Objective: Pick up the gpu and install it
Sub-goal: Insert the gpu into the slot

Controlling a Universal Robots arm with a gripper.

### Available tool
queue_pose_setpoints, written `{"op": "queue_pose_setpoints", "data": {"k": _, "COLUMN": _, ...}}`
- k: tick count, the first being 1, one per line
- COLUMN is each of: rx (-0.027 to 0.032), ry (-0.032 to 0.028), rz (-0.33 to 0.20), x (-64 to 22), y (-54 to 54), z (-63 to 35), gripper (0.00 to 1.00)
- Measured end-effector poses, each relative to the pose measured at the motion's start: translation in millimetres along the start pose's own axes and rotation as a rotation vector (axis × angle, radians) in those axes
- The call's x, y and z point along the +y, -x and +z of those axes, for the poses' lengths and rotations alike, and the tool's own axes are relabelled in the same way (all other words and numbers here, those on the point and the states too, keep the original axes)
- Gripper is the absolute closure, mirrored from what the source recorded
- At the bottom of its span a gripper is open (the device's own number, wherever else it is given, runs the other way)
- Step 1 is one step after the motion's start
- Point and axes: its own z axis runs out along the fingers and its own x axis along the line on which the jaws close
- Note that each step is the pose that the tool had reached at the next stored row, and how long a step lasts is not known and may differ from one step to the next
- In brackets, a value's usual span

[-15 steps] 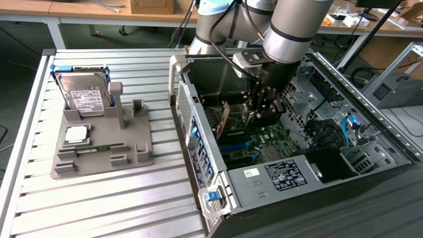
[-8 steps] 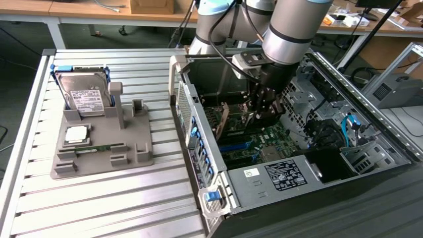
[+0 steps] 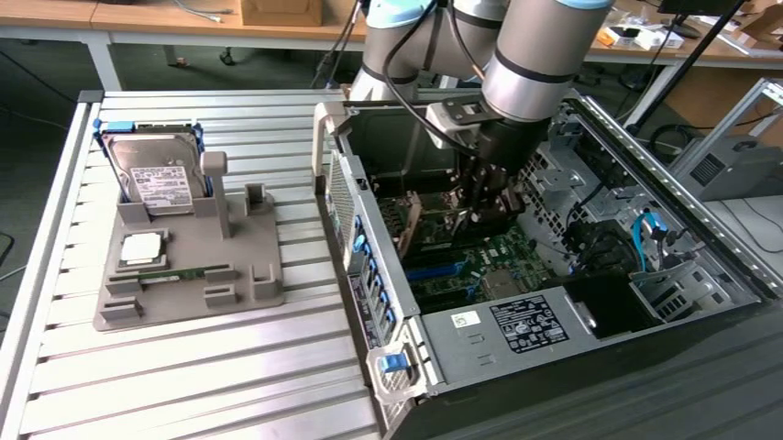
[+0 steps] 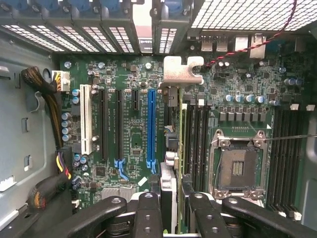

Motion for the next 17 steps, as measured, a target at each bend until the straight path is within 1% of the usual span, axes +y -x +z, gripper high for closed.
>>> {"op": "queue_pose_setpoints", "data": {"k": 5, "rx": -0.0002, "ry": -0.0001, "rz": 0.000, "x": 4.4, "y": -0.2, "z": 1.0, "gripper": 0.73}}
{"op": "queue_pose_setpoints", "data": {"k": 17, "rx": 0.0002, "ry": -0.0001, "rz": 0.000, "x": 10.1, "y": -4.5, "z": 3.7, "gripper": 0.73}}
